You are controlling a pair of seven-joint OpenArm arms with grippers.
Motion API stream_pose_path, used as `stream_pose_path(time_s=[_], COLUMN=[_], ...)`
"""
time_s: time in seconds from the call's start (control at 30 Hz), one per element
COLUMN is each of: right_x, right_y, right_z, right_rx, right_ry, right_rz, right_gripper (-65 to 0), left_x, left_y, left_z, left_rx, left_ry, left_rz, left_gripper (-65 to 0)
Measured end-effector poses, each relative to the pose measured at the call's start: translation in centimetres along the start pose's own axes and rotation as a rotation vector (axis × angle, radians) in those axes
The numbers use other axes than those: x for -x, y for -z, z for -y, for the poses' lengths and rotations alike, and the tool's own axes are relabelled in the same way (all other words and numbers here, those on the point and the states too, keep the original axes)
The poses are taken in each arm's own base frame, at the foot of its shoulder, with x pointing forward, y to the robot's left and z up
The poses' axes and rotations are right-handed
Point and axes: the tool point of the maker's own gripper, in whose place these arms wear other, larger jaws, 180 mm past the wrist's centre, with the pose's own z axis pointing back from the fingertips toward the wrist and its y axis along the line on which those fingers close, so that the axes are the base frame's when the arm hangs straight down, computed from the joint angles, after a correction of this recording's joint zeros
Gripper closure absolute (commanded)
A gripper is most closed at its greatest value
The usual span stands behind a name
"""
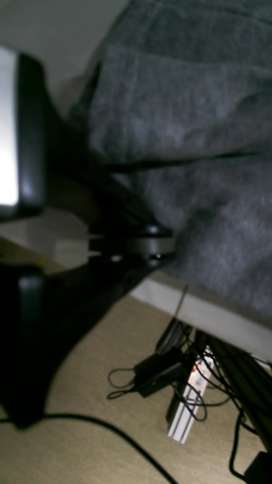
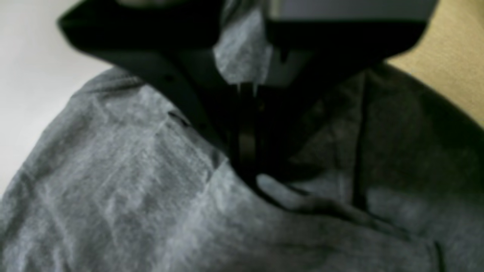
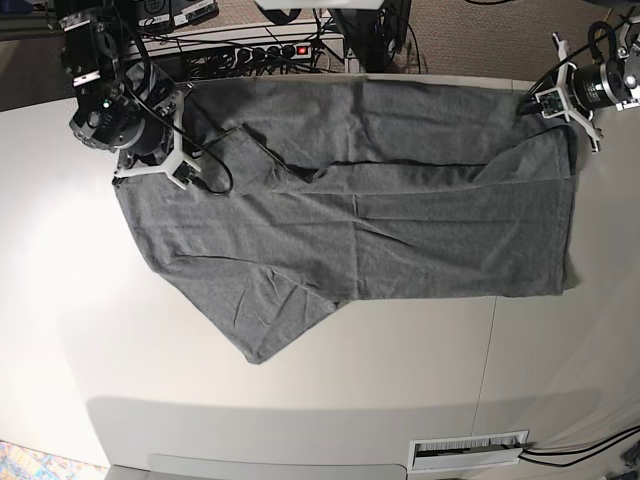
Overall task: Fold the T-shirt properly
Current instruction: 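Release the fold and regrasp the folded edge with both grippers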
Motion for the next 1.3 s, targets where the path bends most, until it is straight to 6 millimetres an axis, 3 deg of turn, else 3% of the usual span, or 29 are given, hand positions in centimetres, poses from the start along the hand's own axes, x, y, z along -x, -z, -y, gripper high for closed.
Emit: stream_pose_path(time_s=[0.2, 0.43, 0.83, 0.97, 1.17, 1.3], right_x=[0.8, -0.7, -3.8, -4.5, -4.9, -4.9], right_y=[-0.7, -0.9, -1.8, -2.2, -2.4, -2.8], right_z=[2.3, 2.8, 6.3, 7.4, 8.0, 9.1], right_rx=[0.094, 0.11, 0.207, 0.241, 0.264, 0.319], right_ry=[0.001, -0.01, 0.009, 0.023, 0.04, 0.103], right_rz=[0.003, 0.068, 0.157, 0.174, 0.193, 0.203], right_gripper=[0.0, 0.0, 0.0, 0.0, 0.0, 0.0], left_x=[-0.5, -0.7, -0.8, -3.1, -4.9, -7.0], left_y=[0.0, 0.1, -0.6, -1.8, -4.2, -6.3], left_z=[-1.1, -1.5, -1.9, -4.5, -8.0, -12.1], left_rx=[-0.077, -0.105, -0.113, -0.226, -0.349, -0.507], left_ry=[0.049, 0.053, 0.134, 0.175, 0.195, 0.147], left_rz=[-0.027, -0.03, -0.154, -0.157, -0.154, -0.039], left_gripper=[0.0, 0.0, 0.0, 0.0, 0.0, 0.0])
